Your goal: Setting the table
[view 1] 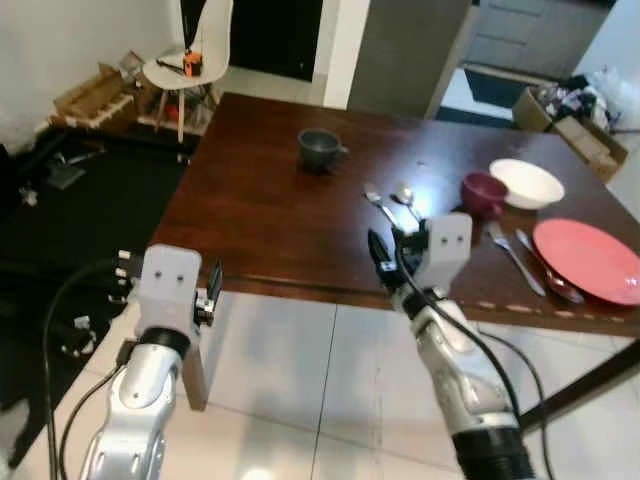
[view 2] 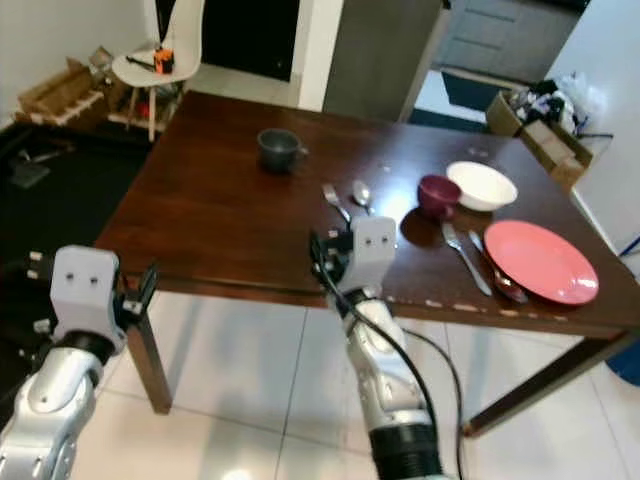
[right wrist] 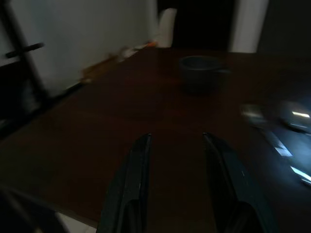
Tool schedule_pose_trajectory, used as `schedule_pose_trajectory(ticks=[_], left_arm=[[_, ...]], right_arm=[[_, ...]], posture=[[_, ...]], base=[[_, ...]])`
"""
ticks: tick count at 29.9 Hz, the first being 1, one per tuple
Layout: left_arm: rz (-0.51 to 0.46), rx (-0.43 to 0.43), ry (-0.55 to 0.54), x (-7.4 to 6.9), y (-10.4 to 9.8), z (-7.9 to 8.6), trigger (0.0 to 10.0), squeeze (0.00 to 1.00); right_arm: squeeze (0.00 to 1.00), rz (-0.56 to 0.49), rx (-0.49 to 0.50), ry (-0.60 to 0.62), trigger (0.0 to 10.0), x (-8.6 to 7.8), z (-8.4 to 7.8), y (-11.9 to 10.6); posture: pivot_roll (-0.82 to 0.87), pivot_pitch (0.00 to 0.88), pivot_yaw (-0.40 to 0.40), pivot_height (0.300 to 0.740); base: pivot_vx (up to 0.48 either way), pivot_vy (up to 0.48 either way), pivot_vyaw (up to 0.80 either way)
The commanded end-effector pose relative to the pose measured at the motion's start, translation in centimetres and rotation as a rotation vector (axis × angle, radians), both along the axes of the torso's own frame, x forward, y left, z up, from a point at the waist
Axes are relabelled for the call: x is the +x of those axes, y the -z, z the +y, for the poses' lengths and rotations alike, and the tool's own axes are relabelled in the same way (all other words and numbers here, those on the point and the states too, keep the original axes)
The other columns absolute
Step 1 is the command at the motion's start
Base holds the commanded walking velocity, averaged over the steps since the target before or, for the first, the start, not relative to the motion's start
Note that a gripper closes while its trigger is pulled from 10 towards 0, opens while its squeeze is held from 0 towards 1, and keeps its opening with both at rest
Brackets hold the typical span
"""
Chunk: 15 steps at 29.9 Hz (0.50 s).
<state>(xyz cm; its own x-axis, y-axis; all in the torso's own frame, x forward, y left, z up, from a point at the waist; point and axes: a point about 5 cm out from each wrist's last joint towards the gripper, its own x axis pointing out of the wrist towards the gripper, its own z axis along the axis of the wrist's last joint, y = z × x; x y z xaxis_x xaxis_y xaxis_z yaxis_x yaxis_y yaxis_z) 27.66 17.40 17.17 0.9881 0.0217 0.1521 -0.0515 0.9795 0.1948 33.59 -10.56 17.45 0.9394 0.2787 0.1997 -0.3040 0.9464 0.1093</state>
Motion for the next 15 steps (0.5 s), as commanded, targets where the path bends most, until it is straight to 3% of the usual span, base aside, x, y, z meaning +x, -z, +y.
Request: schedule_pose_trajectory(ticks=[1, 4, 7, 11, 15], left_arm=[[-0.003, -0.008, 0.012, 0.2, -0.1, -0.5, 10.0, 0.03], [-0.007, -0.009, 0.026, 0.2, -0.1, -0.9, 10.0, 0.03], [-0.014, 0.010, 0.078, 0.8, -0.1, -2.1, 10.0, 0.03], [-0.018, 0.024, 0.114, 1.4, -0.3, -2.8, 10.0, 0.03], [-0.021, 0.033, 0.135, 1.8, -0.4, -3.1, 10.0, 0.03]], right_arm=[[0.00, 0.006, -0.005, 0.027, 10.0, 0.2, -0.9, 0.3], [0.00, -0.004, -0.005, 0.036, 10.0, 0.2, -1.1, 0.1], [0.00, 0.002, 0.025, 0.093, 10.0, 0.1, -2.5, 0.4], [0.00, 0.011, 0.038, 0.134, 10.0, -0.2, -3.2, 0.9], [0.00, 0.009, 0.038, 0.156, 10.0, -0.3, -3.6, 1.1]], posture=[[0.13, 0.048, -0.048, 0.740], [0.12, 0.045, -0.038, 0.740], [0.09, 0.025, -0.013, 0.740], [0.07, 0.012, 0.008, 0.740], [0.05, 0.006, 0.024, 0.740]], base=[[0.469, 0.000, 0.00], [0.469, 0.000, 0.00], [0.447, 0.000, 0.00], [0.302, -0.368, 0.00], [0.000, -0.460, 0.00]])
